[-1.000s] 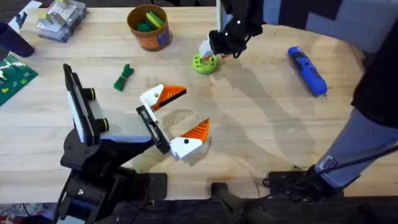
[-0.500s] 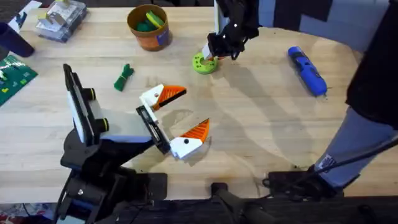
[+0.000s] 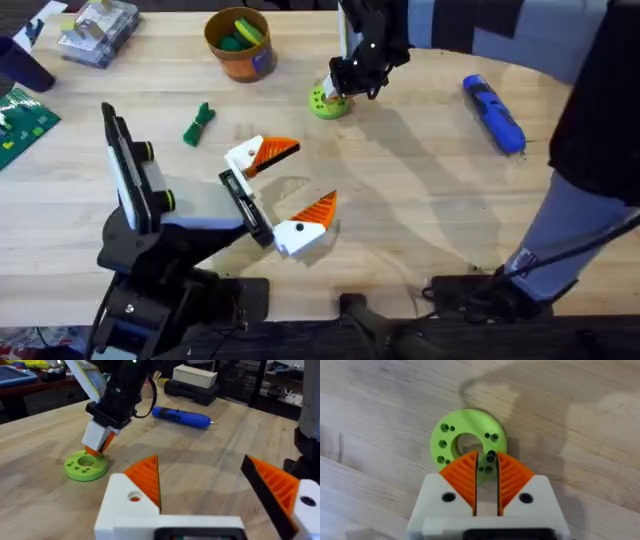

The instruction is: Pick up the gripper from the table and insert it into the empty holder that is missing its gripper. Then pick up a screw, insert it into the mounting hole, and use the screwdriver to tighten it. Finally, clean up the table by picking up the vegetable and placing it into the bucket.

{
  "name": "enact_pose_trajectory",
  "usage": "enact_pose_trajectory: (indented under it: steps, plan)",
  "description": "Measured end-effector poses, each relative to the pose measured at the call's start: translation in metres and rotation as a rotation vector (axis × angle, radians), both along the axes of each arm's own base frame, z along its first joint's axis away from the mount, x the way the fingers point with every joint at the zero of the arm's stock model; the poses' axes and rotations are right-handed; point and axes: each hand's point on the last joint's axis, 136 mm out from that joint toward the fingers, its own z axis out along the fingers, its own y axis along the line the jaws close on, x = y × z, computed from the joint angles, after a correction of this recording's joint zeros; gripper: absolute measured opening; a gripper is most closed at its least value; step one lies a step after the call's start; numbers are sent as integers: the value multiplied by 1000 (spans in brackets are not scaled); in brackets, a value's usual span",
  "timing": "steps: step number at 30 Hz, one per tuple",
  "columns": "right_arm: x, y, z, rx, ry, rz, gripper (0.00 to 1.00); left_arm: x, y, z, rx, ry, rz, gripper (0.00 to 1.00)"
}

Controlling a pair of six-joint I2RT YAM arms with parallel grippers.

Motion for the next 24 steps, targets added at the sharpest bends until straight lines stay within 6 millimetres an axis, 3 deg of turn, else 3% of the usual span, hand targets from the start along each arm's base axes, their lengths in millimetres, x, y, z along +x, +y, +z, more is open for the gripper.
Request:
enact_pose_trajectory:
  steps: [9,10,12,15,18,24]
  plan:
    - [0,0,0,0,-1,0,128,0,0,0,0,0,0,995]
    - [0,0,0,0,0,0,52,0,0,0,0,0,0,995]
    - [1,0,-1,1,-2,0,11,0,0,0,0,0,0,995]
    - [1,0,-1,1,-2,0,11,0,0,0,0,0,0,995]
    - [1,0,-1,1,-1,-1,140,0,0,0,0,0,0,995]
    - [1,0,-1,1,-2,0,185,0,0,0,0,0,0,995]
